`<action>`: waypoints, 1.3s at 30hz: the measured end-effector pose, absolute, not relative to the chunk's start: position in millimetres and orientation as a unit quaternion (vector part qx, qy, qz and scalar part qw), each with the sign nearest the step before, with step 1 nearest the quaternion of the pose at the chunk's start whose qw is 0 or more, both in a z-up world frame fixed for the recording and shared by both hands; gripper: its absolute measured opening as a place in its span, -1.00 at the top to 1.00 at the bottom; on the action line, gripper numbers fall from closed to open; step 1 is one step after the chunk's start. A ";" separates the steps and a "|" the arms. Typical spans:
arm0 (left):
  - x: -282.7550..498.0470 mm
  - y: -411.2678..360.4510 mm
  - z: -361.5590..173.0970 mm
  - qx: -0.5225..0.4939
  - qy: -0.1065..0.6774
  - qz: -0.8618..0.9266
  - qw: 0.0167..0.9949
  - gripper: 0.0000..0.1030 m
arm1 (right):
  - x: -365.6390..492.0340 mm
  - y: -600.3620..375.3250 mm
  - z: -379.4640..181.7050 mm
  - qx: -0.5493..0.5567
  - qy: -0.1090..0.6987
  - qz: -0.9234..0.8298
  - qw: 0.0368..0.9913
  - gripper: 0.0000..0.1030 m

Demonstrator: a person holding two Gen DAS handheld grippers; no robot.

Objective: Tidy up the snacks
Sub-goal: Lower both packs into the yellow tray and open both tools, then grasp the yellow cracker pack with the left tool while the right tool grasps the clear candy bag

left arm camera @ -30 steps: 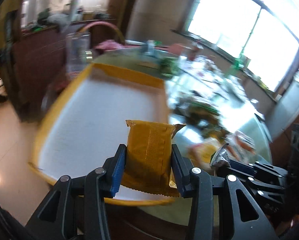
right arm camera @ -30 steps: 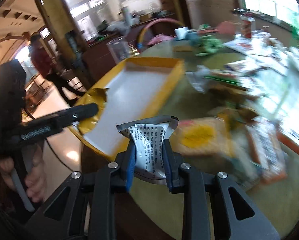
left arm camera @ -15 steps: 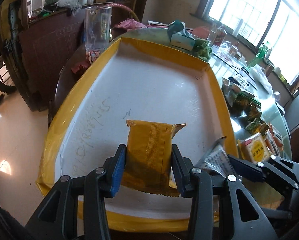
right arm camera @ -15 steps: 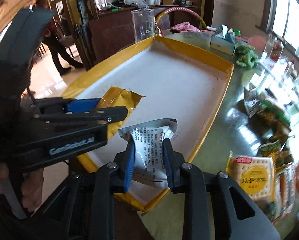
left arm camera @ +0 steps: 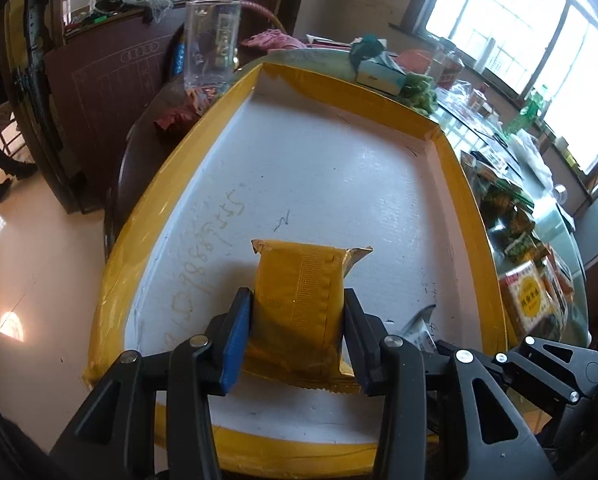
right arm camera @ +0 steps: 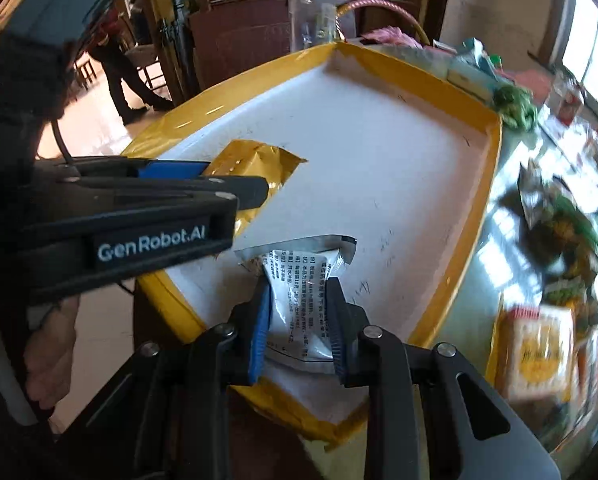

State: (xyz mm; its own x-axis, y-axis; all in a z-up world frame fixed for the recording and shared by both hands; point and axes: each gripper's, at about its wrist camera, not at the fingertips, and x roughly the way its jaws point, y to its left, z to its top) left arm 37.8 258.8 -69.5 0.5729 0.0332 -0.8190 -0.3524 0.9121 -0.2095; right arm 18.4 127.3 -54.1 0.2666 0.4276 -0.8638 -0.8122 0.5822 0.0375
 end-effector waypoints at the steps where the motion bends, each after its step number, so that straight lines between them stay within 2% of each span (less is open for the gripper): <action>1: 37.8 256.4 -70.8 -0.177 0.452 0.106 0.868 0.13 | 18.2 122.1 -54.1 -0.205 0.457 0.404 0.766 0.46; 6: 39.7 243.9 -71.1 -0.166 0.458 0.104 0.867 0.11 | 9.8 110.3 -53.5 -0.203 0.452 0.393 0.774 0.43; 8: 39.3 241.2 -68.6 -0.167 0.457 0.105 0.867 0.05 | 8.4 107.8 -53.1 -0.199 0.449 0.394 0.777 0.42; 9: 36.9 240.1 -65.3 -0.169 0.452 0.107 0.869 0.01 | 6.9 105.2 -51.8 -0.199 0.444 0.395 0.779 0.35; 10: 34.7 239.3 -62.0 -0.170 0.447 0.111 0.871 -0.15 | 5.9 102.8 -49.3 -0.196 0.438 0.396 0.783 0.11; 11: 30.3 236.9 -54.4 -0.168 0.429 0.119 0.879 -0.41 | 4.7 96.2 -44.3 -0.183 0.428 0.397 0.791 -0.06; 12: 27.3 234.6 -48.1 -0.166 0.415 0.126 0.886 -0.54 | 4.3 89.9 -39.6 -0.168 0.421 0.401 0.796 -0.39; 13: 24.6 232.5 -42.0 -0.163 0.400 0.131 0.892 -0.59 | 4.3 84.2 -35.0 -0.152 0.415 0.407 0.799 -0.54; 19: 12.4 205.7 -7.1 -0.157 0.354 0.131 0.913 -0.58 | -0.6 35.7 -10.5 -0.088 0.400 0.431 0.804 -0.55; 22: 13.1 172.8 6.4 -0.134 0.346 0.108 0.922 -0.58 | -2.0 0.4 -2.4 -0.059 0.395 0.433 0.808 -0.64; 31: 40.0 76.4 9.4 -0.094 0.390 -0.042 0.915 -0.58 | 19.8 -110.7 -0.3 -0.026 0.425 0.337 0.840 -0.64; 39: 46.8 34.1 -4.1 -0.063 0.414 -0.071 0.905 -0.58 | 29.5 -182.3 0.4 -0.009 0.432 0.276 0.859 -0.65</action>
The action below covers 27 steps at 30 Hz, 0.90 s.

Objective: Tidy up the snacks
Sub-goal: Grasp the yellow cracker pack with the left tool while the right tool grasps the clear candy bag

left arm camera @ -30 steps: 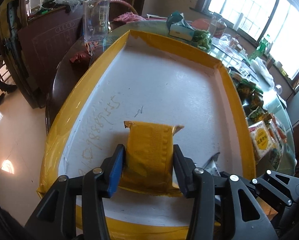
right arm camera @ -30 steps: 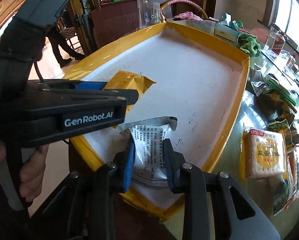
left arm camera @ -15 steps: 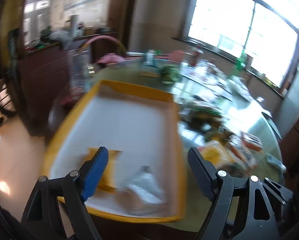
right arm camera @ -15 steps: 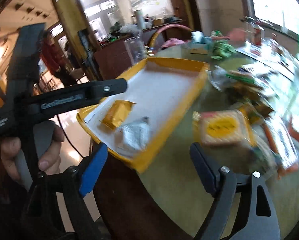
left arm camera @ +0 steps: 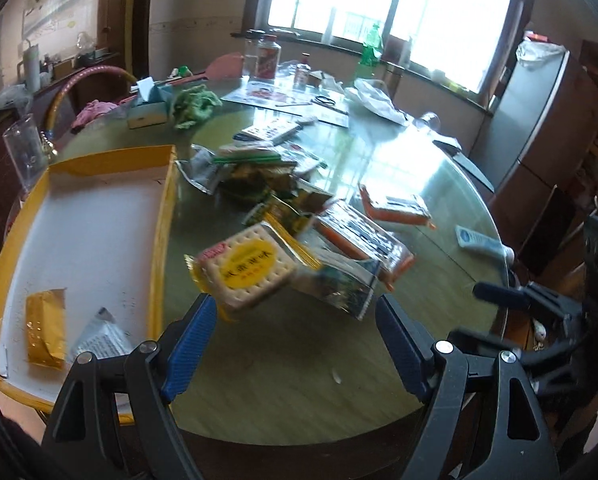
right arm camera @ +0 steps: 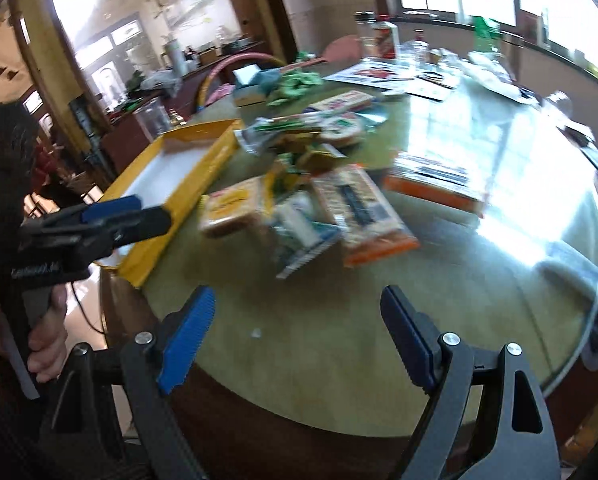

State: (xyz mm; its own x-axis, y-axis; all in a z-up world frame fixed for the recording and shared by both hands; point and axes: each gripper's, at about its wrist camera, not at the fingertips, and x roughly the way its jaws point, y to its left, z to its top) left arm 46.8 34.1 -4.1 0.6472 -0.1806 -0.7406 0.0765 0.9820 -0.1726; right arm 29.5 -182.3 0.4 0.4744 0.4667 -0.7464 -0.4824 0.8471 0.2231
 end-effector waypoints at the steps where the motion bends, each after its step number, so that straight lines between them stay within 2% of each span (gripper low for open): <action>1: 45.5 32.7 -4.3 -0.061 0.415 -0.073 0.905 -0.58 | 30.6 -188.8 0.1 -0.006 0.432 0.270 0.860 -0.65; 13: 42.4 21.9 -7.8 -0.044 0.420 -0.075 0.903 -0.58 | 47.5 -236.1 -5.7 0.045 0.438 0.244 0.864 -0.65; 18: 44.8 28.5 -15.1 -0.047 0.428 -0.068 0.900 -0.58 | 64.7 -221.3 -15.5 0.040 0.448 0.263 0.853 -0.61; 22: 48.0 35.5 -18.0 -0.054 0.431 -0.062 0.899 -0.58 | 82.9 -200.2 -19.0 0.031 0.458 0.280 0.843 -0.44; 27: 49.4 47.1 -17.5 -0.058 0.429 -0.052 0.900 -0.58 | 93.7 -151.3 -14.6 -0.026 0.443 0.341 0.829 -0.43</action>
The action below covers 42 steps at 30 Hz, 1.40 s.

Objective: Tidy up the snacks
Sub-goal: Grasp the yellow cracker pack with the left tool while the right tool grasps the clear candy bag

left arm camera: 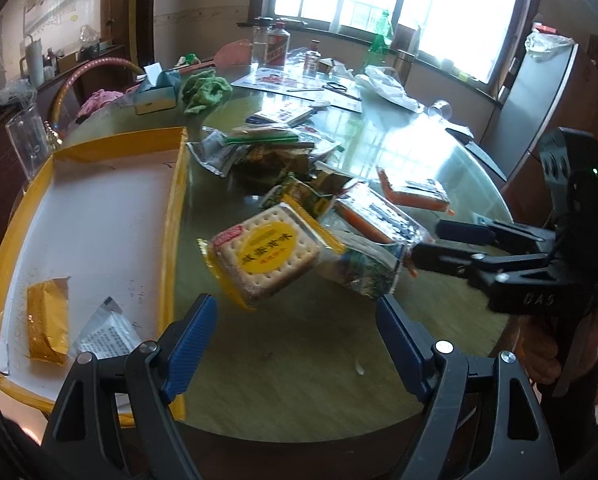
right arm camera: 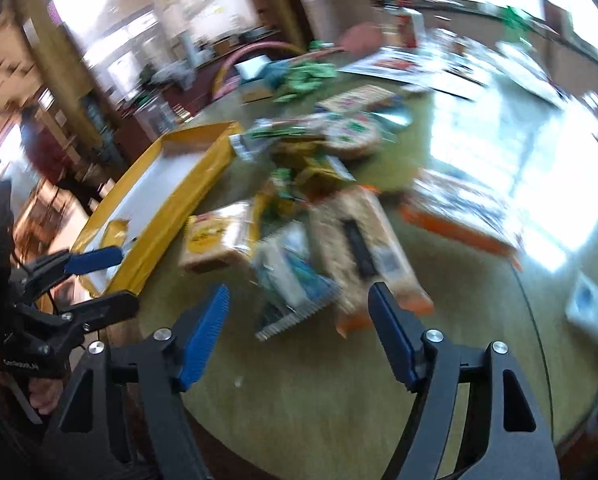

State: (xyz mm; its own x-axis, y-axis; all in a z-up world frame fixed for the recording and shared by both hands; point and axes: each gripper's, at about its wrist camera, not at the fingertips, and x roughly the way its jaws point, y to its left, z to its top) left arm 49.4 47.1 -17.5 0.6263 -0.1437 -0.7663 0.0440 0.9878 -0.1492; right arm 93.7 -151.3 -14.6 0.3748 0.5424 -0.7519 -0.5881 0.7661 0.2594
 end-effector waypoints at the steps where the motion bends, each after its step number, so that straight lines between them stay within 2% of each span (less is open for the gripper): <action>1: 49.8 50.3 -17.1 -0.061 0.428 -0.049 0.900 -0.58 | 94.3 -141.7 -14.6 -0.039 0.441 0.351 0.825 -0.43; 6: 49.9 66.8 -16.2 -0.074 0.425 -0.035 0.902 -0.58 | 105.3 -93.0 -29.5 -0.122 0.449 0.344 0.816 -0.37; 7: 50.1 68.7 -16.3 -0.076 0.425 -0.034 0.902 -0.58 | 107.1 -88.1 -33.5 -0.131 0.453 0.337 0.815 -0.27; 9: 51.3 71.3 -17.0 -0.076 0.425 -0.034 0.901 -0.58 | 106.7 -80.2 -41.7 -0.150 0.462 0.337 0.807 -0.22; 12: 57.4 71.9 -16.4 -0.066 0.425 -0.034 0.902 -0.58 | 98.9 -75.9 -50.6 -0.172 0.465 0.330 0.804 -0.04; 13: 61.0 70.9 -15.9 -0.058 0.426 -0.034 0.902 -0.58 | 95.1 -77.1 -52.5 -0.174 0.465 0.325 0.805 0.10; 16: 78.0 66.2 -16.8 -0.015 0.432 -0.043 0.901 -0.58 | 84.4 -89.8 -53.4 -0.164 0.466 0.312 0.812 0.18; 28: 163.9 52.2 -55.8 0.017 0.516 -0.123 0.847 -0.58 | 53.6 -147.9 -53.1 -0.104 0.479 0.267 0.830 0.22; 33: 163.4 44.9 -68.8 0.019 0.549 -0.133 0.825 -0.58 | 56.3 -157.5 -53.6 -0.089 0.482 0.265 0.831 0.22; 42: 140.4 20.7 -73.0 0.062 0.559 -0.118 0.818 -0.58 | 54.9 -162.4 -54.5 -0.080 0.479 0.268 0.832 0.22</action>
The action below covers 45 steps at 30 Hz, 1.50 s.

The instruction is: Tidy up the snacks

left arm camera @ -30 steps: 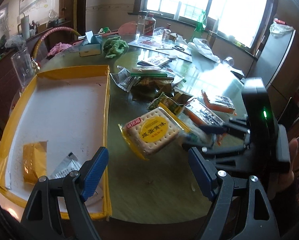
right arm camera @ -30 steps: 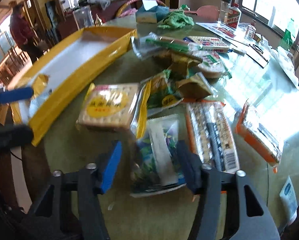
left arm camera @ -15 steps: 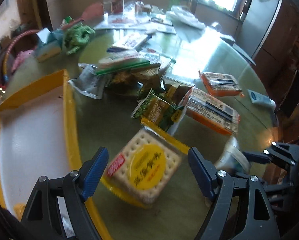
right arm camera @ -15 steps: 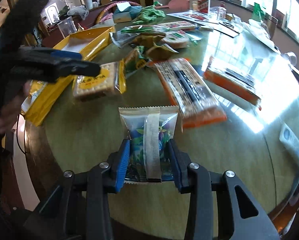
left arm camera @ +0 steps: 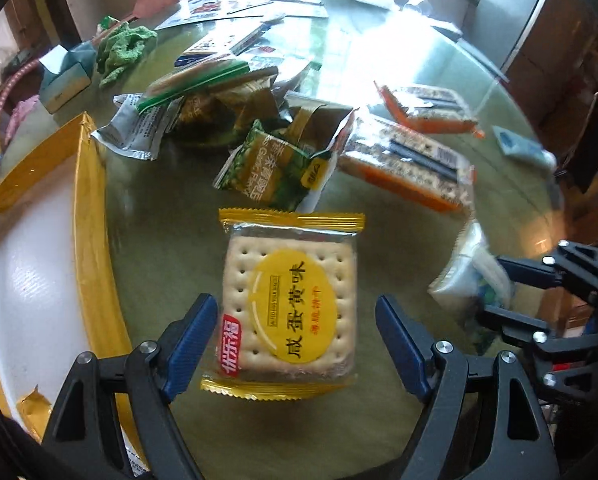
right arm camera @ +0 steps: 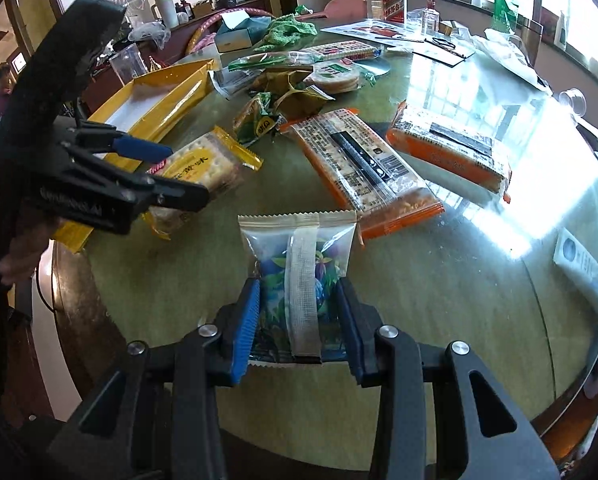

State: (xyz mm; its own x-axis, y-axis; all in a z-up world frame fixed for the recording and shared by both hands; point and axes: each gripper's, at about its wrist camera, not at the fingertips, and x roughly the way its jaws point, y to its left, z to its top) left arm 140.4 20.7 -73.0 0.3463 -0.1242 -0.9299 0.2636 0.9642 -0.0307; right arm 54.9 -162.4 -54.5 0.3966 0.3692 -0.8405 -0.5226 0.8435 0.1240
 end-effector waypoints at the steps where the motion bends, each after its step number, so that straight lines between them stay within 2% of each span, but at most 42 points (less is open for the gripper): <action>1: 141.0 19.9 -74.5 0.066 0.559 -0.110 0.819 -0.58 | 54.7 -163.0 -54.5 -0.079 0.480 0.268 0.832 0.22; 4: 143.7 18.3 -81.1 0.079 0.556 -0.076 0.824 -0.55 | 53.4 -164.8 -54.8 -0.076 0.480 0.267 0.832 0.20; 6: 139.1 16.4 -79.0 0.078 0.546 -0.071 0.831 -0.32 | 52.7 -165.5 -55.3 -0.074 0.480 0.267 0.832 0.19; 10: 125.0 13.1 -75.5 0.084 0.532 -0.045 0.841 -0.32 | 50.1 -163.2 -56.7 -0.080 0.478 0.264 0.834 0.13; 14: 100.9 18.1 -65.5 0.049 0.508 -0.035 0.859 -0.32 | 47.0 -156.1 -58.9 -0.088 0.476 0.260 0.835 0.09; 22: 62.2 49.5 -35.4 -0.048 0.451 -0.002 0.891 -0.32 | 44.3 -154.4 -53.1 -0.075 0.471 0.265 0.838 0.39; 29: 34.9 100.2 2.7 -0.099 0.402 0.043 0.909 -0.32 | 36.3 -134.6 -29.8 -0.044 0.450 0.306 0.838 0.46; 36: 36.2 152.3 23.4 -0.111 0.402 0.061 0.907 -0.32 | 36.3 -88.7 -0.5 -0.037 0.437 0.354 0.826 0.57; 39: 40.7 178.2 28.7 -0.116 0.404 0.066 0.905 -0.32 | 38.7 -64.1 8.7 -0.042 0.432 0.370 0.821 0.68; 41: 44.8 194.5 28.0 -0.119 0.407 0.076 0.902 -0.32 | 41.2 -45.5 12.3 -0.045 0.430 0.383 0.817 0.98; 45: 46.2 209.7 16.5 -0.131 0.409 0.087 0.899 -0.32 | 46.5 -21.5 5.0 -0.070 0.441 0.370 0.815 0.99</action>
State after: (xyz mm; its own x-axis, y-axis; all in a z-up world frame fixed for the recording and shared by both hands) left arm 46.2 209.7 16.5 0.6495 0.0487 -0.7588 -0.2640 0.9503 -0.1649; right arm 46.5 -21.5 5.0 0.3377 0.5411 -0.7702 -0.6641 0.7168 0.2125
